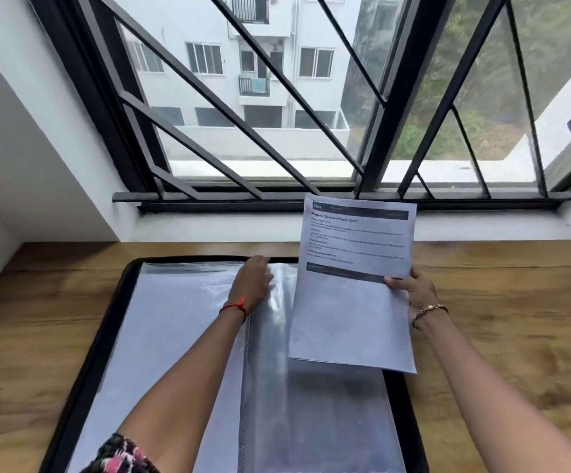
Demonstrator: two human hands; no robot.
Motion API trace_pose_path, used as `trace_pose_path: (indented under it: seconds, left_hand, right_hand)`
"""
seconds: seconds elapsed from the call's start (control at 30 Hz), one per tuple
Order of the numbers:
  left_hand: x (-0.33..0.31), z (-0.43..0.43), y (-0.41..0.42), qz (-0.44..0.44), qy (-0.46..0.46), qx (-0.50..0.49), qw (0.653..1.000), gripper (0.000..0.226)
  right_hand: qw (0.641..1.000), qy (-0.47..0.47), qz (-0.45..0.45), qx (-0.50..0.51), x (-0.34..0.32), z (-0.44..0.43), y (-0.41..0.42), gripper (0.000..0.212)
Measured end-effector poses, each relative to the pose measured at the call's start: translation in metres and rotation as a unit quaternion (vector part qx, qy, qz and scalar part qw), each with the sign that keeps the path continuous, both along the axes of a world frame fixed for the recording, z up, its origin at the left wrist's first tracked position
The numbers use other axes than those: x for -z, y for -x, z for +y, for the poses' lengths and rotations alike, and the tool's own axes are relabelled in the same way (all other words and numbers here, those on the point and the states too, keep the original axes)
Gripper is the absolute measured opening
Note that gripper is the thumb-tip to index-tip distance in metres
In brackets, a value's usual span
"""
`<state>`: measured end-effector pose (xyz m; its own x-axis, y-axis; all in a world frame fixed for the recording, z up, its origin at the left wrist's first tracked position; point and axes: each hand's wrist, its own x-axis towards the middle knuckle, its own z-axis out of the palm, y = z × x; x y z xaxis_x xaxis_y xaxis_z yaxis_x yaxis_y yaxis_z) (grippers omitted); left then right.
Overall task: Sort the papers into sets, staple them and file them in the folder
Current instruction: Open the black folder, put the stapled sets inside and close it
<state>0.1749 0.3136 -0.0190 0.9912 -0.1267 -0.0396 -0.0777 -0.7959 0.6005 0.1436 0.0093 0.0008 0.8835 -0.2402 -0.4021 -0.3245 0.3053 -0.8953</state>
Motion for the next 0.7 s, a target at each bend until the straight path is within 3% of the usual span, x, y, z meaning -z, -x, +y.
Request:
trace_pose_path:
  seconds: [0.13,0.3,0.43,0.57,0.7]
  left_hand:
    - [0.006,-0.001,-0.004,-0.021,-0.010,-0.001,1.000,0.024]
    - [0.009,-0.001,-0.009,-0.054,-0.023,-0.010,0.998,0.024]
    - [0.010,-0.001,-0.013,-0.059,-0.044,-0.013,0.997,0.019]
    - [0.009,-0.003,-0.016,-0.063,-0.043,-0.028,0.997,0.008]
    - [0.013,-0.003,-0.020,-0.061,-0.043,-0.023,0.997,0.013]
  right_hand:
    - [1.000,-0.011,0.000,-0.006,0.006,0.002,-0.006,0.039]
    - [1.000,-0.016,-0.005,-0.011,0.010,0.005,-0.011,0.039]
    - [0.999,-0.030,-0.008,-0.014,0.009,0.006,-0.012,0.054]
    - [0.999,-0.033,-0.008,-0.020,0.010,0.002,-0.013,0.091]
    - [0.998,-0.055,-0.026,-0.015,0.005,0.002,-0.012,0.096]
